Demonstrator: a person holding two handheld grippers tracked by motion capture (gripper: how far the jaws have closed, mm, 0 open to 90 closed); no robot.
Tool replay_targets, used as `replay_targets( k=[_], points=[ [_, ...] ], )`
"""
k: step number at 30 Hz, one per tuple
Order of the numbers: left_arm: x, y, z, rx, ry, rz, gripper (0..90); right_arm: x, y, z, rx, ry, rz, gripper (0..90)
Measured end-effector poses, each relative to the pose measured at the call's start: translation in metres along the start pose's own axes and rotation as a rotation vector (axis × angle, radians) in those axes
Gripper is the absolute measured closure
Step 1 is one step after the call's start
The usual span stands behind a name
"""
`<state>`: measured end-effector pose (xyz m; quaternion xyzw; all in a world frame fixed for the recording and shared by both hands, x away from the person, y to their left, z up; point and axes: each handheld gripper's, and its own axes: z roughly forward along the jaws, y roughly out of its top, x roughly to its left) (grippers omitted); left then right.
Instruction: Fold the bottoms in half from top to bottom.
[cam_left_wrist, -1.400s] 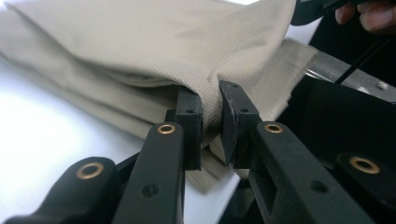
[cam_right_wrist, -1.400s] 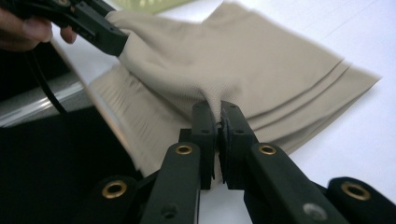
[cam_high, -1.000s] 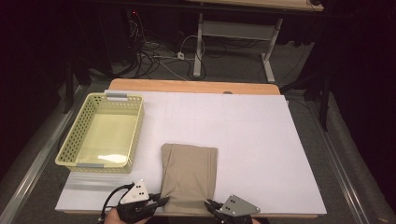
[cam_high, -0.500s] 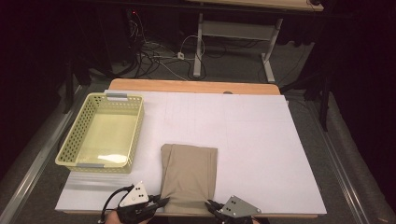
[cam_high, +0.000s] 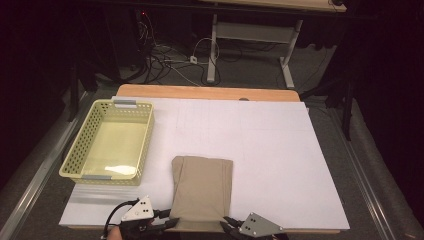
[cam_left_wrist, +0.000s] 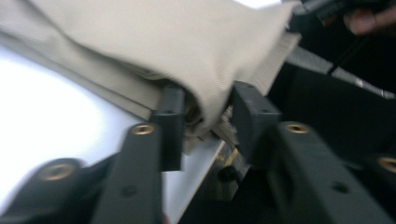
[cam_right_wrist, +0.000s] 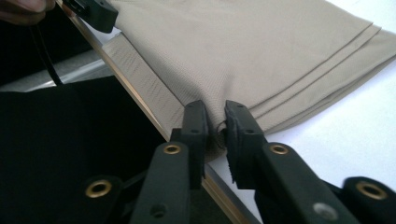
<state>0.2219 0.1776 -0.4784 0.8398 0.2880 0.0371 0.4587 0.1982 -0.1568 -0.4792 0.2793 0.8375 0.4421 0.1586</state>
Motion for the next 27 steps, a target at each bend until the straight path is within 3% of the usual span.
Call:
replay_targets(
  k=[4,7,12,20,22,27],
  points=[
    [0.003,0.003,-0.007,-0.076,0.045,-0.035,46.1,-0.002,0.003,-0.004,-0.028,-0.002,0.024,63.4],
    [0.003,0.007,-0.009,-0.109,0.054,-0.039,45.8,-0.003,0.006,-0.007,-0.046,-0.016,0.034,57.6],
    [0.005,0.009,-0.008,-0.126,0.095,-0.047,37.0,-0.012,0.007,-0.014,-0.095,-0.037,0.090,44.3],
    [0.014,0.013,-0.006,-0.106,0.126,-0.078,13.2,-0.031,0.000,-0.014,-0.112,-0.071,0.161,18.0],
    [0.015,0.017,-0.005,-0.099,0.133,-0.080,11.8,-0.034,0.001,-0.014,-0.117,-0.080,0.167,14.3],
    [0.020,0.032,0.004,-0.026,0.162,-0.071,0.1,-0.044,0.008,-0.008,-0.111,-0.108,0.193,0.3]
  ],
)
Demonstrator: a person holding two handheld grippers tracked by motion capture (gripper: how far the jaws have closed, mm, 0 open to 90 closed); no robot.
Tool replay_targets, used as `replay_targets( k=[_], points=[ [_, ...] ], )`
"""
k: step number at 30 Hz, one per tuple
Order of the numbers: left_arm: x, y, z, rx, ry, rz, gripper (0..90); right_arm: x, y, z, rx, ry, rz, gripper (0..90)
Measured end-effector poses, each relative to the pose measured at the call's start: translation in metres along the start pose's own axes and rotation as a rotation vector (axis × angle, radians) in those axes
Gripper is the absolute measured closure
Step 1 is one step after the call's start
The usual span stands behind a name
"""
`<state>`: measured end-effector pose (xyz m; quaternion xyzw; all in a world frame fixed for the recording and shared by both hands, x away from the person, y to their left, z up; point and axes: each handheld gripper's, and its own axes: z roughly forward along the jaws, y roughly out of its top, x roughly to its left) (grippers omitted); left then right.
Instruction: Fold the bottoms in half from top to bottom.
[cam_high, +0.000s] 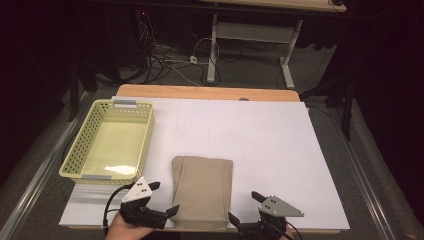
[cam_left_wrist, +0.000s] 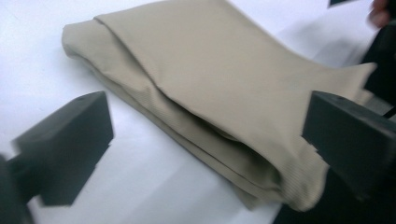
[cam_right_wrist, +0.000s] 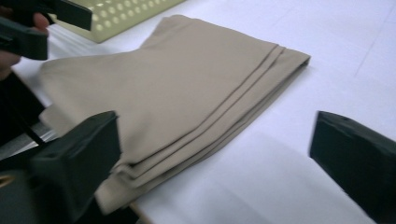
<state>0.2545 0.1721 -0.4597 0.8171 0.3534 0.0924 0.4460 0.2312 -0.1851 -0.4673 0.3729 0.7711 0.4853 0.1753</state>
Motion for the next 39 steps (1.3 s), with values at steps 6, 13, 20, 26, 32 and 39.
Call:
replay_targets(
  k=[6,13,20,26,32,39],
  points=[
    [0.011,0.026,0.024,0.019,0.033,-0.002,0.0,-0.016,0.017,0.019,0.036,-0.027,-0.004,0.4],
    [0.033,0.057,0.063,0.052,0.073,-0.018,0.0,-0.040,0.044,0.060,0.084,-0.028,0.011,11.7],
    [0.062,0.067,0.085,0.094,0.115,-0.088,0.0,-0.055,0.063,0.107,0.151,-0.037,0.031,28.6],
    [0.082,0.059,0.092,0.148,0.137,-0.145,12.4,-0.067,0.063,0.134,0.229,-0.055,0.042,34.8],
    [0.071,0.058,0.093,0.146,0.084,-0.110,43.6,-0.063,0.060,0.132,0.218,0.001,0.020,59.6],
    [0.065,0.063,0.098,0.124,0.061,-0.082,73.3,-0.059,0.061,0.128,0.219,0.024,0.001,81.0]
  ],
)
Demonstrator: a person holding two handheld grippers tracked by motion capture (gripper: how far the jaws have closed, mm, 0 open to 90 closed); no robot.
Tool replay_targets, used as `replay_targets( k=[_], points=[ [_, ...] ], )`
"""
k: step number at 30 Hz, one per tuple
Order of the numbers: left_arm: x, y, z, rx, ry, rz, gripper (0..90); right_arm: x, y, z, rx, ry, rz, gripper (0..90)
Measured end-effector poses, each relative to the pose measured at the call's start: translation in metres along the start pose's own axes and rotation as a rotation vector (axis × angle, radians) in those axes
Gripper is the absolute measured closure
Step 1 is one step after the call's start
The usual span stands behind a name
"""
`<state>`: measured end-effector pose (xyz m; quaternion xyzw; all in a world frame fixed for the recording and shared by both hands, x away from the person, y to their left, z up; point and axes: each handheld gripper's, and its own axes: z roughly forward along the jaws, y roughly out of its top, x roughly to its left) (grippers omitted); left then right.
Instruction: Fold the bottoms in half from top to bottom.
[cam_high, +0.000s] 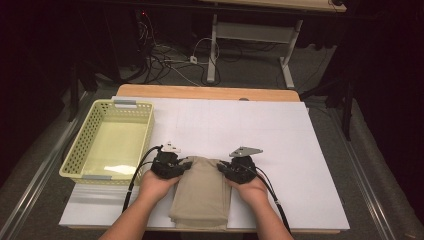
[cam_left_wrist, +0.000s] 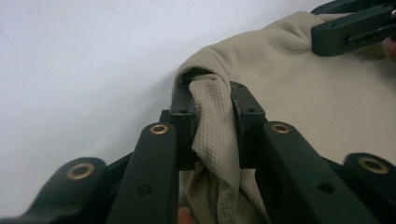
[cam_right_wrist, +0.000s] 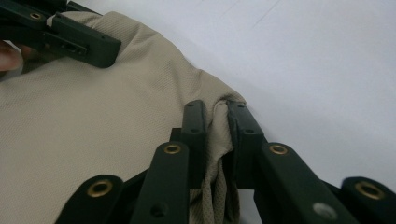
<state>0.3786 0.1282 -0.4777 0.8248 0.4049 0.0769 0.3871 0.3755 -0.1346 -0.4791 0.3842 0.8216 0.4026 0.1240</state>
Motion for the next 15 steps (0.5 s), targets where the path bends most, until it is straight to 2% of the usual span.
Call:
replay_targets(
  k=[4,6,10,13,15],
  points=[
    [0.001,0.017,0.000,-0.016,0.023,0.033,74.2,-0.006,0.006,-0.007,-0.040,-0.028,-0.005,81.4],
    [0.001,0.028,0.000,-0.034,0.026,0.035,74.0,-0.011,0.011,-0.011,-0.062,-0.049,-0.008,81.3],
    [0.003,0.050,0.004,-0.067,0.039,0.041,73.6,-0.024,0.021,-0.017,-0.108,-0.081,0.015,81.0],
    [0.006,0.053,0.015,-0.058,0.050,0.042,71.0,-0.034,0.024,-0.012,-0.095,-0.092,0.022,79.7],
    [0.007,0.051,0.020,-0.036,0.070,0.023,61.7,-0.039,0.022,-0.006,-0.079,-0.096,0.026,75.2]
  ],
)
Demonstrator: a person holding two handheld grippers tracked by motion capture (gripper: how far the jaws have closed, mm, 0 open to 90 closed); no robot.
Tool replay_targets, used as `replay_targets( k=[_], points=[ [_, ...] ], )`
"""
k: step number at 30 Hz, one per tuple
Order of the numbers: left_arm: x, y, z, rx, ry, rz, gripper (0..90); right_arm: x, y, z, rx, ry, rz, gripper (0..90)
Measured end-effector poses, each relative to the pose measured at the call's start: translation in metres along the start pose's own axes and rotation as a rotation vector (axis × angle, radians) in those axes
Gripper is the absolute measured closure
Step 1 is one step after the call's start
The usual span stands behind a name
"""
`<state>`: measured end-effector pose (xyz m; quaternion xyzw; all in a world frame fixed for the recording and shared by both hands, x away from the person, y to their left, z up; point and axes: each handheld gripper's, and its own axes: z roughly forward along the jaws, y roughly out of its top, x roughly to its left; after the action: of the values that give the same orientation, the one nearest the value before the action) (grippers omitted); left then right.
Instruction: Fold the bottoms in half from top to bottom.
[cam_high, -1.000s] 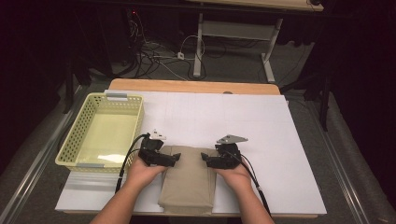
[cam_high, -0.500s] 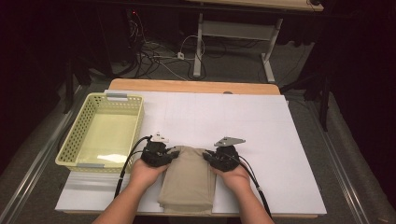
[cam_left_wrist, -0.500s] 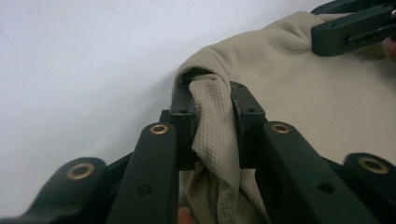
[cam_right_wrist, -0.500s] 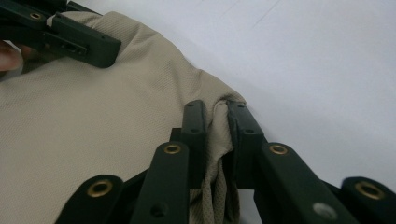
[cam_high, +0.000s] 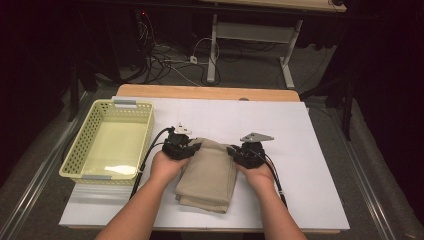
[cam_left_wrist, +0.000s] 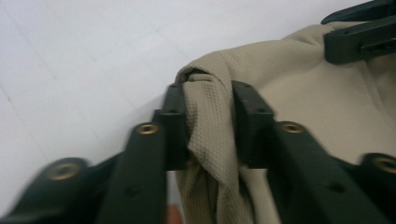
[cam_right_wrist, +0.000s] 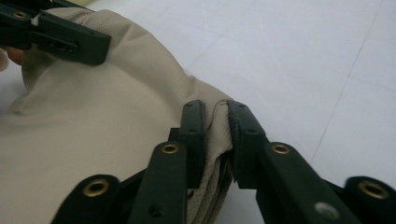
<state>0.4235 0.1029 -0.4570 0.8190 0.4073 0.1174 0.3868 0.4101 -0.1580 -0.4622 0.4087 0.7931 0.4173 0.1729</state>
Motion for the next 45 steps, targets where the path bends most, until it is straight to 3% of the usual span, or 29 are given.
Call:
replay_targets(
  k=[2,4,6,12,14,18,22,24,27,36,38,42,45],
  points=[
    [0.000,-0.002,0.000,0.006,0.009,-0.015,42.5,-0.003,-0.003,0.005,0.013,-0.007,0.012,60.4],
    [-0.002,-0.004,-0.007,-0.011,0.014,-0.007,33.5,-0.004,-0.002,0.002,0.004,-0.005,0.027,47.6],
    [-0.006,-0.007,-0.019,-0.043,-0.010,-0.019,26.6,-0.002,-0.001,-0.006,-0.025,-0.005,0.024,38.9],
    [-0.026,-0.029,-0.049,-0.067,-0.062,0.005,11.4,0.013,-0.015,-0.037,-0.081,0.001,-0.002,19.7],
    [-0.037,-0.044,-0.060,-0.088,-0.084,0.013,8.7,0.017,-0.025,-0.048,-0.090,0.004,-0.004,15.0],
    [-0.052,-0.073,-0.076,-0.081,-0.133,0.027,0.0,0.026,-0.048,-0.070,-0.107,-0.005,0.011,2.2],
    [-0.059,-0.099,-0.088,-0.094,-0.117,0.034,0.0,0.037,-0.068,-0.091,-0.108,-0.022,-0.001,0.7],
    [-0.061,-0.111,-0.090,-0.087,-0.129,0.033,0.0,0.040,-0.073,-0.098,-0.121,-0.025,-0.012,0.7],
    [-0.062,-0.121,-0.089,-0.083,-0.124,0.069,0.0,0.043,-0.080,-0.109,-0.151,-0.024,-0.025,0.7],
    [-0.062,-0.125,-0.083,-0.102,-0.120,0.060,0.0,0.032,-0.086,-0.112,-0.201,-0.010,-0.027,0.7],
    [-0.062,-0.126,-0.085,-0.104,-0.115,0.057,0.0,0.028,-0.083,-0.109,-0.196,-0.011,-0.021,0.8],
    [-0.064,-0.122,-0.088,-0.081,-0.080,0.100,0.0,0.026,-0.079,-0.104,-0.159,-0.024,-0.037,0.7],
    [-0.067,-0.125,-0.090,-0.081,-0.080,0.093,0.0,0.029,-0.083,-0.106,-0.162,-0.036,-0.035,0.7]
  ],
)
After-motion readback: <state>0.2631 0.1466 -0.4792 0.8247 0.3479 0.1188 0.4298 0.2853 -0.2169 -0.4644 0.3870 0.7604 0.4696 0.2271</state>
